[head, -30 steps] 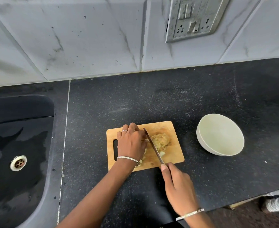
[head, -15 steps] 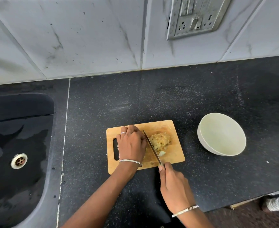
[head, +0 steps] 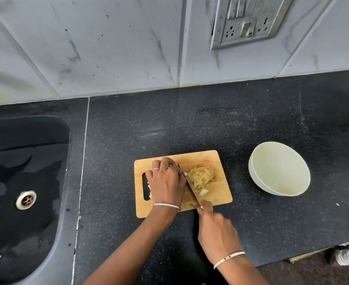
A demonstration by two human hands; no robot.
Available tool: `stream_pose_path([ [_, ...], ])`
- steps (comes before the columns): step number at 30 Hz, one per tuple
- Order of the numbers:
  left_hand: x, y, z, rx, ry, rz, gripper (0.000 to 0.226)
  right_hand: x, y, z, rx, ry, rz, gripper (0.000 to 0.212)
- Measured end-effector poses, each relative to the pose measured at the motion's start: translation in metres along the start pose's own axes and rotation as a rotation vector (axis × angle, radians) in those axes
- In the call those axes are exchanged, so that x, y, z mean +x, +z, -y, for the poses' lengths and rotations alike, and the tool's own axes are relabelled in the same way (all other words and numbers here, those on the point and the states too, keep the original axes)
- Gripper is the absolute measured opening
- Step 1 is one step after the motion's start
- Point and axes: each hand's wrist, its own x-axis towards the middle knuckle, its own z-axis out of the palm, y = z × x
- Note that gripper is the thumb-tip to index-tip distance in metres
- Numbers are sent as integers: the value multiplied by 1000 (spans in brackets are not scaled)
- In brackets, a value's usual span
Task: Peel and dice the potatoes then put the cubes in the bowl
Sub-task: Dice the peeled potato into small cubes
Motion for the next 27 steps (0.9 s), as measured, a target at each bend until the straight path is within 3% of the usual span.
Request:
stream_pose_path([
  [11,4,-5,0,-2,15,-35,4,-34,-16,-26,251,-13,-21,27],
  [17,5,-4,-1,17,99,54,12,-34,-17,-33,284,21,-76,44],
  [27,4,-5,2,111,94,1,12,-35,-19,-48,377,82,-152,49],
])
